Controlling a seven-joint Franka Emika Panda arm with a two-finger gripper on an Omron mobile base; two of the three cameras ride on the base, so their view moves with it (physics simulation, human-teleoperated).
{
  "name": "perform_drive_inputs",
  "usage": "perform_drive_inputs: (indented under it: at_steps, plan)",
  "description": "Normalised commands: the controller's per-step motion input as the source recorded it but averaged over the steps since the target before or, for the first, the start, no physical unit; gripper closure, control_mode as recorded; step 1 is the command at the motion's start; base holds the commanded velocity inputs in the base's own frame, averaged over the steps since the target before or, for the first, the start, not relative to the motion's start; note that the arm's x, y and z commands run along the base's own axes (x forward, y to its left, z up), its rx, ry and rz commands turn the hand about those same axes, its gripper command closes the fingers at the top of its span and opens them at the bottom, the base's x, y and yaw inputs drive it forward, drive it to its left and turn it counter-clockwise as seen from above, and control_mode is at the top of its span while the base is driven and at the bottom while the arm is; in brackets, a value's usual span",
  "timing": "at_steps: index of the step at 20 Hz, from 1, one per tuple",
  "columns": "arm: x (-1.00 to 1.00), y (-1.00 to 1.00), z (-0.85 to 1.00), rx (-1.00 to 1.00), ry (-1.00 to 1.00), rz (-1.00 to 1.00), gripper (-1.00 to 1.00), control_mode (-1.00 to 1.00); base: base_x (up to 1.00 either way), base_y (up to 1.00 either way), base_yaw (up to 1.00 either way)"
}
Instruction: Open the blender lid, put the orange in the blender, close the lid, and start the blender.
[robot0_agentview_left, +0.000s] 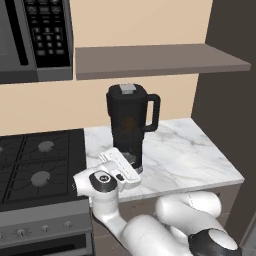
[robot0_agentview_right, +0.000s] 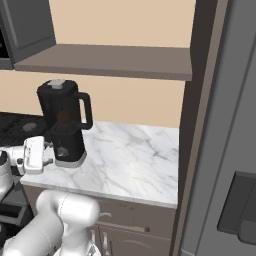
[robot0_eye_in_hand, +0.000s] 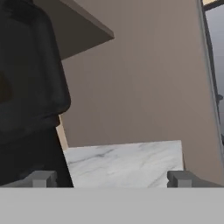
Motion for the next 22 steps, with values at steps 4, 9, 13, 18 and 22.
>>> perform_drive_inputs:
  at_steps: [4, 9, 13, 18, 22]
  plan:
    - [0.08, -0.06, -0.11, 0.00, -0.08, -0.01, -1.00, -1.00, 0.00, 0.00, 0.00]
    - [0.00, -0.20, -0.12, 0.00, -0.09, 0.00, -1.00, -1.00, 0.00, 0.00, 0.00]
    - [0.00, -0.32, -0.05, 0.00, -0.11, 0.00, -1.00, -1.00, 0.00, 0.00, 0.00]
    - [0.00, -0.30, 0.00, 0.00, -0.08, 0.01, -1.00, -1.00, 0.00, 0.00, 0.00]
    - [0.01, 0.00, -0.05, 0.00, -0.01, 0.05, -1.00, -1.00, 0.00, 0.00, 0.00]
